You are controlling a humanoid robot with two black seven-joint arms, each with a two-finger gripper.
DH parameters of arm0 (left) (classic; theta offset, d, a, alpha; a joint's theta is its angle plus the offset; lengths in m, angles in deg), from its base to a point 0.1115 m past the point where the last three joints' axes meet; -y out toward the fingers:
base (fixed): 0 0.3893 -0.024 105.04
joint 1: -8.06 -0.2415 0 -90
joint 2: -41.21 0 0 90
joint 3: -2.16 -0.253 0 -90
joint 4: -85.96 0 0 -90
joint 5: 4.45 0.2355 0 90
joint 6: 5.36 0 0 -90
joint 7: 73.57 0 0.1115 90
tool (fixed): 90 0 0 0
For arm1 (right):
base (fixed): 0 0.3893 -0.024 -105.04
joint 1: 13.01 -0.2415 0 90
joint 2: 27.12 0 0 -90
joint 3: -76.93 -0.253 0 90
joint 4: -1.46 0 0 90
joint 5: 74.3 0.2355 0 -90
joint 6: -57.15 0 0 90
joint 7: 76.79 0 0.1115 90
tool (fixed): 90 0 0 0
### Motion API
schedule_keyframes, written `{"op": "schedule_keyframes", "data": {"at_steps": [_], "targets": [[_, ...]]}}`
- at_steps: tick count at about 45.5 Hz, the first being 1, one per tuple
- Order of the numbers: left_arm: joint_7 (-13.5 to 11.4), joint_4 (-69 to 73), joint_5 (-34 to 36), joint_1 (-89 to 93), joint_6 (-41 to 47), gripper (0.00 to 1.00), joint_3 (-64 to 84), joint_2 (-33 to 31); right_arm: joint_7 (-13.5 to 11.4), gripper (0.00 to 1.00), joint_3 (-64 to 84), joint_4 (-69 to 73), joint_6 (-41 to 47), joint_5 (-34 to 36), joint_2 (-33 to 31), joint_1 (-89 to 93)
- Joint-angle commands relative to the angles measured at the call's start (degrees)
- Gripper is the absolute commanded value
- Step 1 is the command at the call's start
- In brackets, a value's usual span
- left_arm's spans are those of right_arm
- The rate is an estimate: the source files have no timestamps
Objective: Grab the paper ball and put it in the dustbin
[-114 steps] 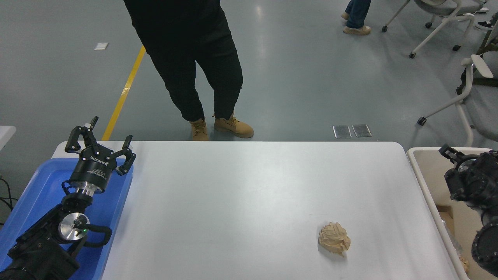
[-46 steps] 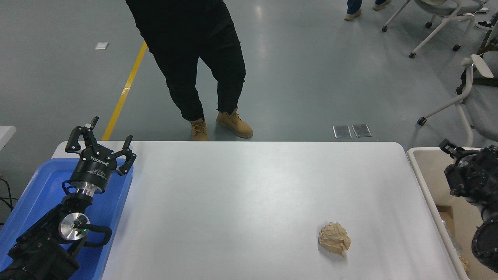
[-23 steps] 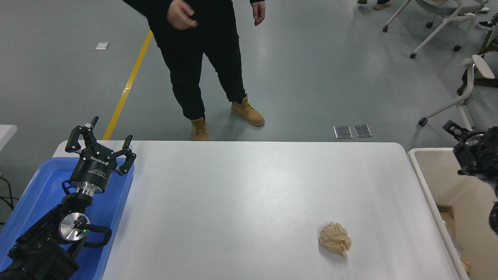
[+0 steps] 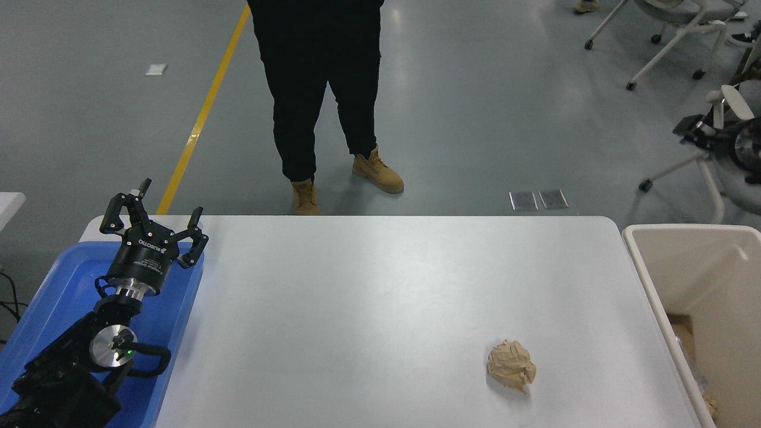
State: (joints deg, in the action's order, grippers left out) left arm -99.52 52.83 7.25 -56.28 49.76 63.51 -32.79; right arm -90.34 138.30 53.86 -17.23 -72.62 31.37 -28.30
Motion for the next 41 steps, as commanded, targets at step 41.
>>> {"op": "schedule_keyframes", "data": {"at_steps": [41], "targets": [[0.0,0.1,0.0,0.0,0.1,0.98,0.1,0.0,-0.1,1.0,1.5,34.6,29.4,-1.2,0.1,-36.3]]}}
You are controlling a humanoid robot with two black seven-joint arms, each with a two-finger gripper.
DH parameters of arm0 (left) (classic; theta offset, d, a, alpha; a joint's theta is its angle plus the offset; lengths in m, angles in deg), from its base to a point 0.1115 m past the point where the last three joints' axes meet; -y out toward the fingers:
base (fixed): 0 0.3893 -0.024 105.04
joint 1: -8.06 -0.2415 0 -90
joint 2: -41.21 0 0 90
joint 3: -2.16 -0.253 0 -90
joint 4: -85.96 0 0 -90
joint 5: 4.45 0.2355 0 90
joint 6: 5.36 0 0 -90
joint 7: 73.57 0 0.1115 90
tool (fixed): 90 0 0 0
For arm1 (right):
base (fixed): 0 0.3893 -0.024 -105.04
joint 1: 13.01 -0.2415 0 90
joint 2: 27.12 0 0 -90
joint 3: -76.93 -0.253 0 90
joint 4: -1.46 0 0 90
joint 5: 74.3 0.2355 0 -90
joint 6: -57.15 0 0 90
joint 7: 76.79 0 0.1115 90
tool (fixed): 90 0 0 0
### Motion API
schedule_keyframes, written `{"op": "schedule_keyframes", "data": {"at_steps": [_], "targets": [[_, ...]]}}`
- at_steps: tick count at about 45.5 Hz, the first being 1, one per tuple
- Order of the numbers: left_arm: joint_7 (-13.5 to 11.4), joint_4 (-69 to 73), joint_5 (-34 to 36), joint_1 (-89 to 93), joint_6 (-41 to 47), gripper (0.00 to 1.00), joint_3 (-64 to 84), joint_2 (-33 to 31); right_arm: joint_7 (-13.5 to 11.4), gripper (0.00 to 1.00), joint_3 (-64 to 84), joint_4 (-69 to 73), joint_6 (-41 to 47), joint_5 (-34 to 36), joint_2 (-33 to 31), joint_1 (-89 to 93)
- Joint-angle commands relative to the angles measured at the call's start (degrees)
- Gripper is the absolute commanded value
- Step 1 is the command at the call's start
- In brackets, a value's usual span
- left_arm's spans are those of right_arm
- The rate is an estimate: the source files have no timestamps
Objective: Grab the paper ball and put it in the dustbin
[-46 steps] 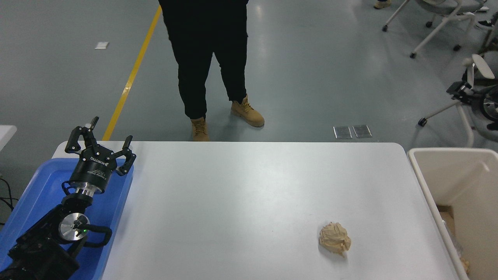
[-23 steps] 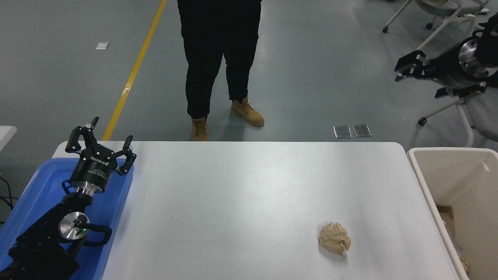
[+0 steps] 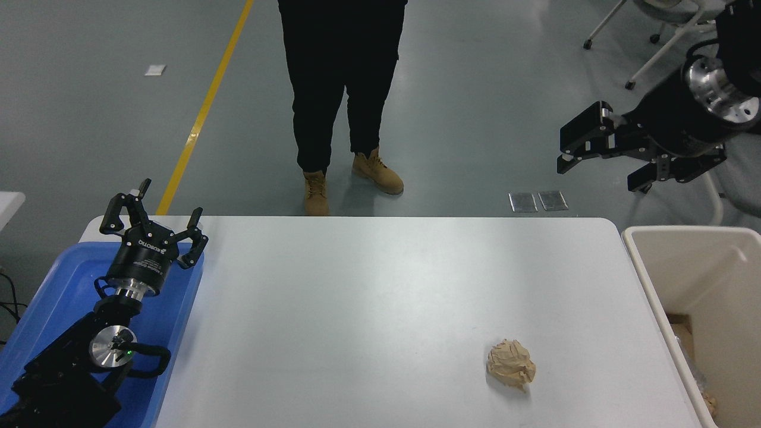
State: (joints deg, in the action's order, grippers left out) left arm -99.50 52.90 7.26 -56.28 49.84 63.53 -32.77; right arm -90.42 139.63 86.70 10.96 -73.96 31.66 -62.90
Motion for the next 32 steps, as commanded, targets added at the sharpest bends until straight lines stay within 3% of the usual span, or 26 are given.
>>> {"op": "schedule_keyframes", "data": {"at_steps": [1,32], "targets": [[0.0,0.0,0.0,0.0,0.0,0.98,0.1,0.0,0.0,1.0,0.1,1.9,1.2,0.2,-0.1,-1.6],[0.0,0.0,0.0,0.0,0.0,0.98,0.1,0.0,-0.2,1.0,2.5,1.6,0.0,1.7,5.2,14.9]]}}
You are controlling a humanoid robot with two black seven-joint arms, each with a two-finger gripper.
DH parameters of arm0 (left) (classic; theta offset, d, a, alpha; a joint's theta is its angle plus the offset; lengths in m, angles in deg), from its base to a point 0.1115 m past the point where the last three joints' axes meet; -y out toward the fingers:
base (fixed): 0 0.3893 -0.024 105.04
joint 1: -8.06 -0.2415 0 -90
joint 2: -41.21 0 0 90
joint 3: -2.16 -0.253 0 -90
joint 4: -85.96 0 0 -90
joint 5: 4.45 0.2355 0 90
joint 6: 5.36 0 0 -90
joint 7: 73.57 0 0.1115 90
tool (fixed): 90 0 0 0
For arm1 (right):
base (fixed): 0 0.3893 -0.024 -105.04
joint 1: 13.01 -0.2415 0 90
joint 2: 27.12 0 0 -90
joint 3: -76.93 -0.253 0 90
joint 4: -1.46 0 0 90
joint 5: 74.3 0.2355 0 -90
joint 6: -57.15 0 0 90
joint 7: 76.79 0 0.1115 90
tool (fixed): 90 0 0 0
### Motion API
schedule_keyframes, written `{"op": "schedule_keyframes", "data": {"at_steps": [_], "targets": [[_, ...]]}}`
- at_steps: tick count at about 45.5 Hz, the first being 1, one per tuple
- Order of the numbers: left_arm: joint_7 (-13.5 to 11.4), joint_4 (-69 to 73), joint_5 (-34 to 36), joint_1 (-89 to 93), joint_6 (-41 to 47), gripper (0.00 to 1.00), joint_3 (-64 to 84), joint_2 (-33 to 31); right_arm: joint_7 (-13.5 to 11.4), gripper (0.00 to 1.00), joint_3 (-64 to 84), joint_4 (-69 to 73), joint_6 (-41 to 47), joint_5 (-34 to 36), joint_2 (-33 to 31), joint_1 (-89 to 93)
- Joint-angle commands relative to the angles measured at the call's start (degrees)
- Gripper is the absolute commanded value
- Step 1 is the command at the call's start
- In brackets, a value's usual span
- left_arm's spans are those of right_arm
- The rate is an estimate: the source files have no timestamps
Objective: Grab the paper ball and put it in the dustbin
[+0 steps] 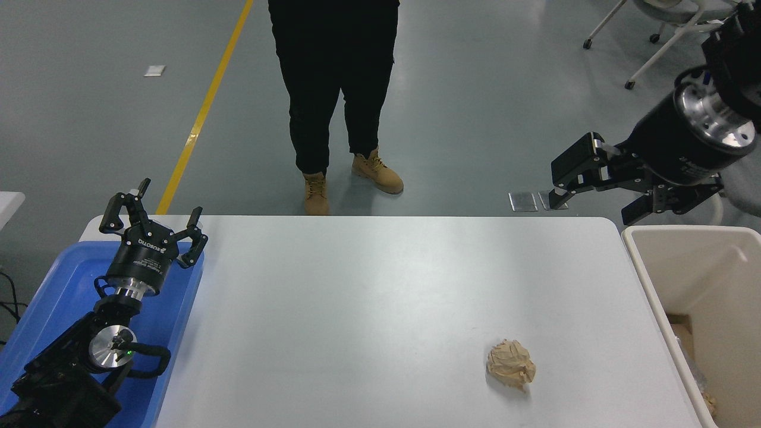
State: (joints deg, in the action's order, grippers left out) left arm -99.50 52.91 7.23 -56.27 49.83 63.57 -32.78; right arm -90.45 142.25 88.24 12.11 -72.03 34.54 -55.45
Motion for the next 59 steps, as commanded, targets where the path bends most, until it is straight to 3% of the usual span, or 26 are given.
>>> {"op": "schedule_keyframes", "data": {"at_steps": [1,17,24,59], "targets": [[0.0,0.0,0.0,0.0,0.0,0.98,0.0,0.1,-0.1,1.0,-0.4,0.0,-2.1,-0.3,2.4,8.3],[0.0,0.0,0.0,0.0,0.0,0.98,-0.1,0.1,-0.1,1.0,-11.2,-5.7,-13.0,-1.4,5.1,30.3],[0.0,0.0,0.0,0.0,0.0,0.98,-0.1,0.0,0.0,1.0,-12.9,-12.1,-16.5,-6.2,7.5,38.9],[0.0,0.0,0.0,0.0,0.0,0.98,0.0,0.0,0.0,1.0,-21.1,-31.0,-17.6,-7.8,15.0,58.7]]}}
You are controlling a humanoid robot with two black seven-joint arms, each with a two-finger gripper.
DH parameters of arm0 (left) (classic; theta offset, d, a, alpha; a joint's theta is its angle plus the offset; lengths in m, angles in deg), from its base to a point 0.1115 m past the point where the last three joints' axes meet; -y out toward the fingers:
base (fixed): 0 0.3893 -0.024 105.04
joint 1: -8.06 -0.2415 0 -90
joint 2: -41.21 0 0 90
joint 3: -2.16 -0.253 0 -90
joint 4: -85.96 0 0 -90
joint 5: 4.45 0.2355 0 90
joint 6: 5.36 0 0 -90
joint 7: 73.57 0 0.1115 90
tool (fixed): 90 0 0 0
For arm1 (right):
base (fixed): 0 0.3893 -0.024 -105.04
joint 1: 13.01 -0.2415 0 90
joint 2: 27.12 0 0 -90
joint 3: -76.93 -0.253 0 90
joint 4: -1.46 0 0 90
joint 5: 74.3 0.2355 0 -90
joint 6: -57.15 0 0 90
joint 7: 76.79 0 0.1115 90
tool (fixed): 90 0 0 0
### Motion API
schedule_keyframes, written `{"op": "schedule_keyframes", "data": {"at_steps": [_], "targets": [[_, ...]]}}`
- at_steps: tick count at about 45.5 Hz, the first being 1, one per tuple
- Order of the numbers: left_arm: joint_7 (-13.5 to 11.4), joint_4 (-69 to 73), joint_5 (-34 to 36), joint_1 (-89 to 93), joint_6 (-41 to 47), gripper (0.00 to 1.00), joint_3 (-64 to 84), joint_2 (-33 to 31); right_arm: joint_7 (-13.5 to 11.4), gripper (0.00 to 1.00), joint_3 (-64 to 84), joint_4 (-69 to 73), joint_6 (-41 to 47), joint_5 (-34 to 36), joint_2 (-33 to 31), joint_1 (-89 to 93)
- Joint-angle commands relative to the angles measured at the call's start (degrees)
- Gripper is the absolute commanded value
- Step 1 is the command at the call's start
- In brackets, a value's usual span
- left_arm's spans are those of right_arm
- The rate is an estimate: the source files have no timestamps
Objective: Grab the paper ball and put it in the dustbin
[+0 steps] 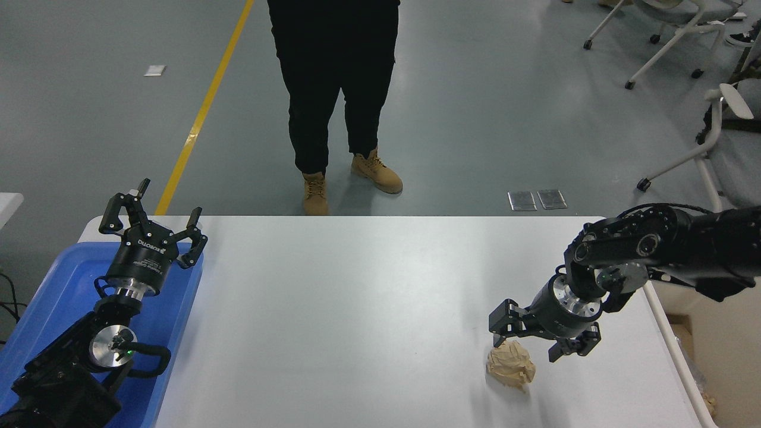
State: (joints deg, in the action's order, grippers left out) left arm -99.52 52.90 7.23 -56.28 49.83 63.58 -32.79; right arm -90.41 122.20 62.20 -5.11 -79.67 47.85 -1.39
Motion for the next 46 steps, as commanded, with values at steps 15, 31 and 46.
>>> {"op": "schedule_keyframes", "data": {"at_steps": [15,31,46], "targets": [[0.0,-0.1,0.0,0.0,0.0,0.98,0.0,0.1,0.0,0.99,-0.9,-8.5,-0.5,-1.7,3.4,7.7],[0.0,-0.1,0.0,0.0,0.0,0.98,0.0,0.0,0.0,0.3,-1.0,-7.8,-1.1,-7.9,4.6,7.9],[0.0,0.0,0.0,0.0,0.0,0.98,0.0,0.1,0.1,0.0,-0.9,-6.7,-0.1,-8.0,4.7,5.6]]}}
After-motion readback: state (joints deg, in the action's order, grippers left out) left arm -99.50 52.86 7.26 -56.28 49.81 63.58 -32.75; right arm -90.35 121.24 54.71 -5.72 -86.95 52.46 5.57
